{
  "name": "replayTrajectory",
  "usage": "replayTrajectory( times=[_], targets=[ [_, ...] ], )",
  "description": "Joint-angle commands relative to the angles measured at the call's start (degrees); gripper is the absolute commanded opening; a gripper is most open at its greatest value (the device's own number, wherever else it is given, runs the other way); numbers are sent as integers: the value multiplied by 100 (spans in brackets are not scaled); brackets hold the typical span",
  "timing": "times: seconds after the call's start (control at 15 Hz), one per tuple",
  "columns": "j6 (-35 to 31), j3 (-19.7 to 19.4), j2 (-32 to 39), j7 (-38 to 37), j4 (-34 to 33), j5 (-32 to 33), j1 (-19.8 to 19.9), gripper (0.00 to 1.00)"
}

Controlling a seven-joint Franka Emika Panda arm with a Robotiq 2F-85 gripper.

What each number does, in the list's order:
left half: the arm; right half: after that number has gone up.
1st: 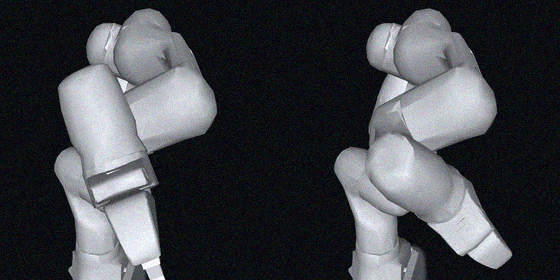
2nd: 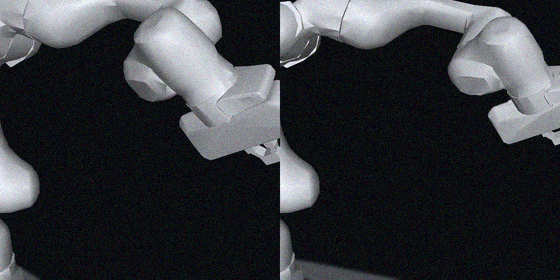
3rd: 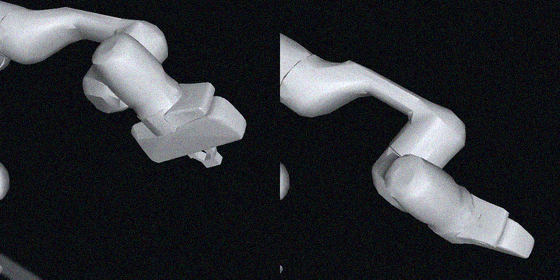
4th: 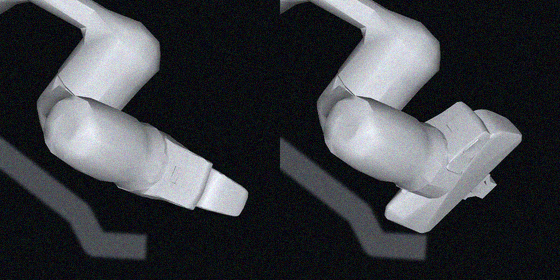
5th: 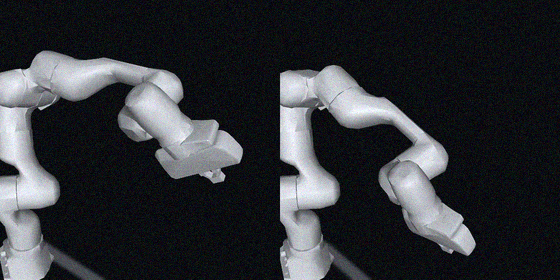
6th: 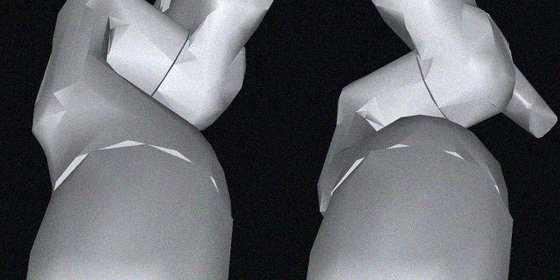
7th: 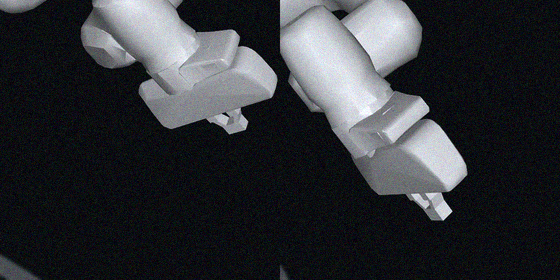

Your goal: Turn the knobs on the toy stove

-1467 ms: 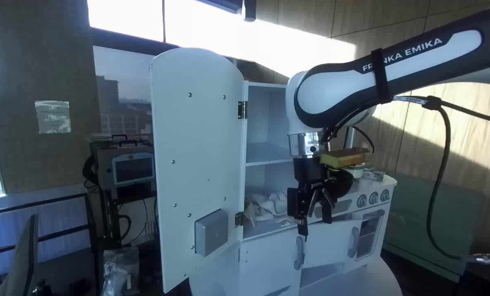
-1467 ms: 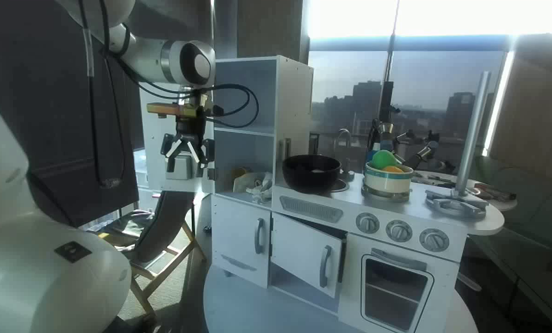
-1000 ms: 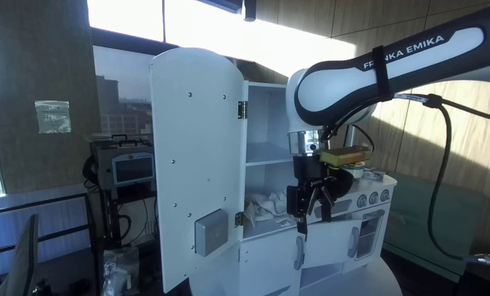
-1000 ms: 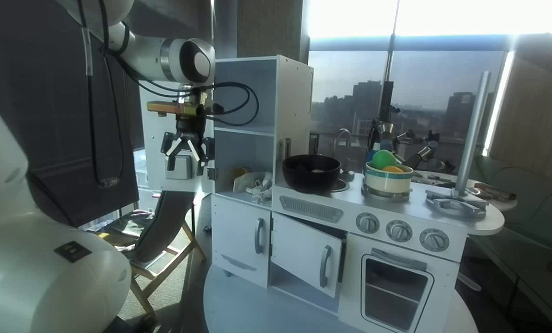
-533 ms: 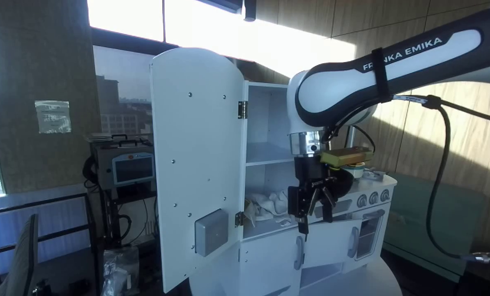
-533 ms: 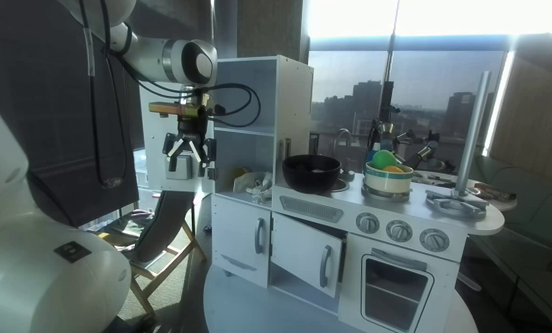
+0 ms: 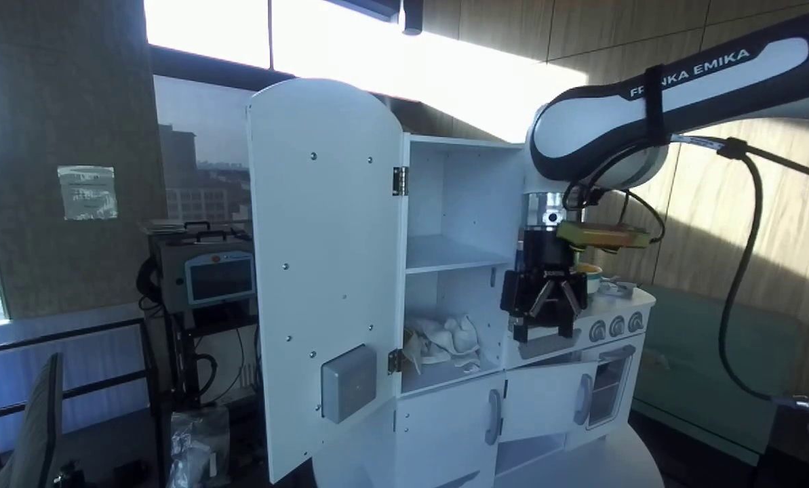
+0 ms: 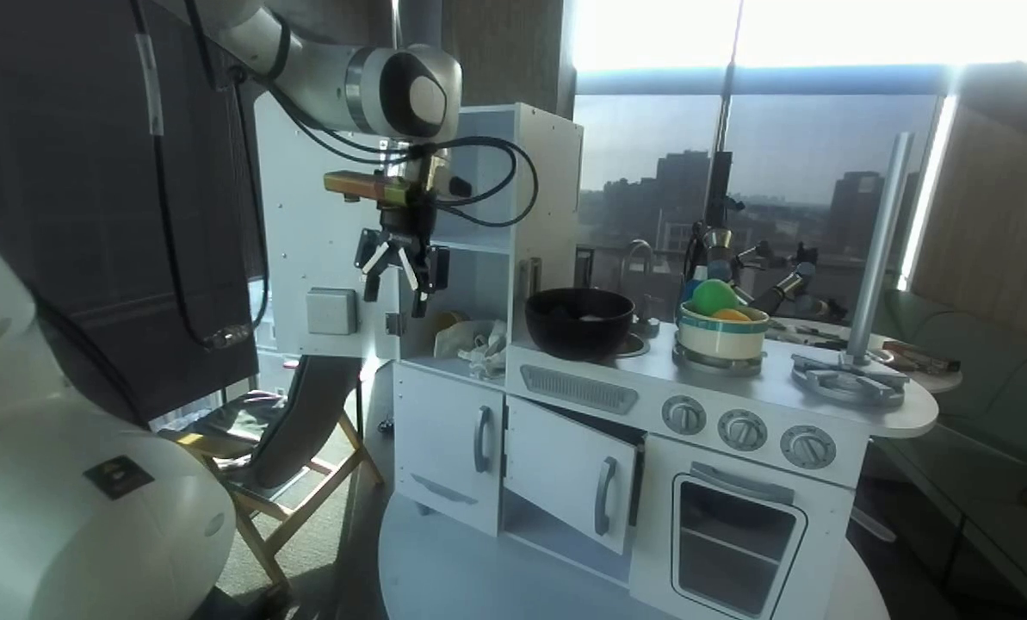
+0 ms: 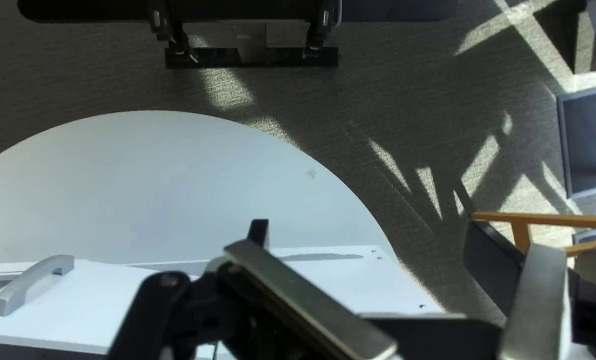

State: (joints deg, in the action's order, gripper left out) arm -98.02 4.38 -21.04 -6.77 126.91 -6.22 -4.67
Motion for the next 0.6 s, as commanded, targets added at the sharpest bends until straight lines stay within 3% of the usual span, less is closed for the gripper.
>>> replayTrajectory(
  times=[0.0,0.53],
  targets=[
    [-462,-297,-368,-133,223,-376,278,100],
    [-2125,-729,-595,-551,874,-357,998,100]
  ],
)
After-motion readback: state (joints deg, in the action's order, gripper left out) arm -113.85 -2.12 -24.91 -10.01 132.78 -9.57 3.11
